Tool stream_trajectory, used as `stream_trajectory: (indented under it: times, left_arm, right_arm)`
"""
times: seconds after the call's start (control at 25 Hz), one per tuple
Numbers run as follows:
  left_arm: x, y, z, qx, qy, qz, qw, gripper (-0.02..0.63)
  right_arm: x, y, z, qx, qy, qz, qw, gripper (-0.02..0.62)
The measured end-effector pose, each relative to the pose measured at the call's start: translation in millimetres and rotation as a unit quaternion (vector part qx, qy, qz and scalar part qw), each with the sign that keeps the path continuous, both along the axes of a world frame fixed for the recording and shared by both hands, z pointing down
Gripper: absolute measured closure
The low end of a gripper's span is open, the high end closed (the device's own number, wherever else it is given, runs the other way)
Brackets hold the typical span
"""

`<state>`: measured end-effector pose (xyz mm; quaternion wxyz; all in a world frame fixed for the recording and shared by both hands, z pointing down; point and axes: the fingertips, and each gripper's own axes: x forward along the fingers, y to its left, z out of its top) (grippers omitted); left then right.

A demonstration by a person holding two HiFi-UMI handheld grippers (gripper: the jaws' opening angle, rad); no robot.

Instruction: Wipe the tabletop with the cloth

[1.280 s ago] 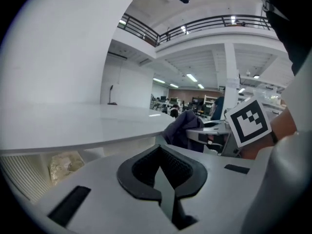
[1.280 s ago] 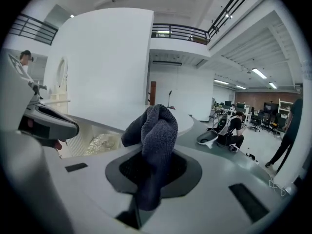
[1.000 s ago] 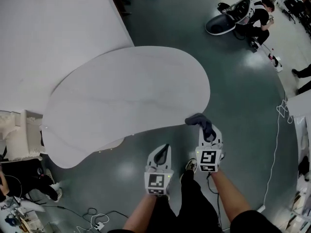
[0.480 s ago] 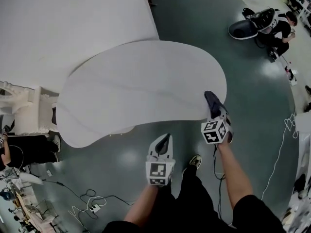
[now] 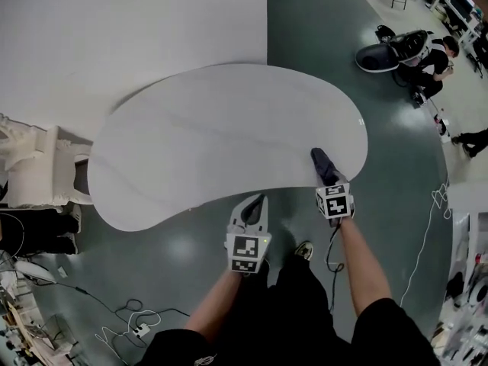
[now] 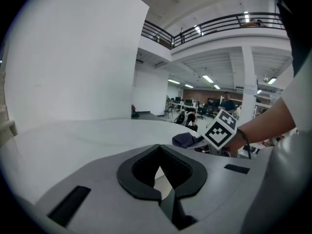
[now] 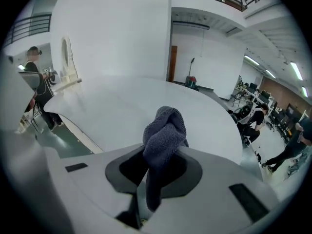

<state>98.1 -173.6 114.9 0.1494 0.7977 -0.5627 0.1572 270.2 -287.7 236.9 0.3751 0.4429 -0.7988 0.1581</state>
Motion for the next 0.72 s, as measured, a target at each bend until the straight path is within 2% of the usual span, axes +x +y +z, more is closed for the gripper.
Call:
stream_trajectory:
  times: [0.12, 0.36, 0.72]
  left_arm:
    - [-26, -3, -2, -0.002, -0.001, -0.017, 0.9999, 0.598]
    - [-71, -6, -3, -0.011, -0.003, -0.078, 0.9969, 0.598]
    - [-140, 11, 1, -0.018, -0.010, -0.198, 0.9799, 0.598]
  right_arm:
    - [-41, 10, -3, 0.007, -0.012, -0.003, 1.000, 0.551]
    - [-130, 27, -10, -0.007, -0.037, -0.057, 0.998, 0.551]
    - [-223, 59, -14, -0.036, -0.082, -0.120, 0.989, 0.551]
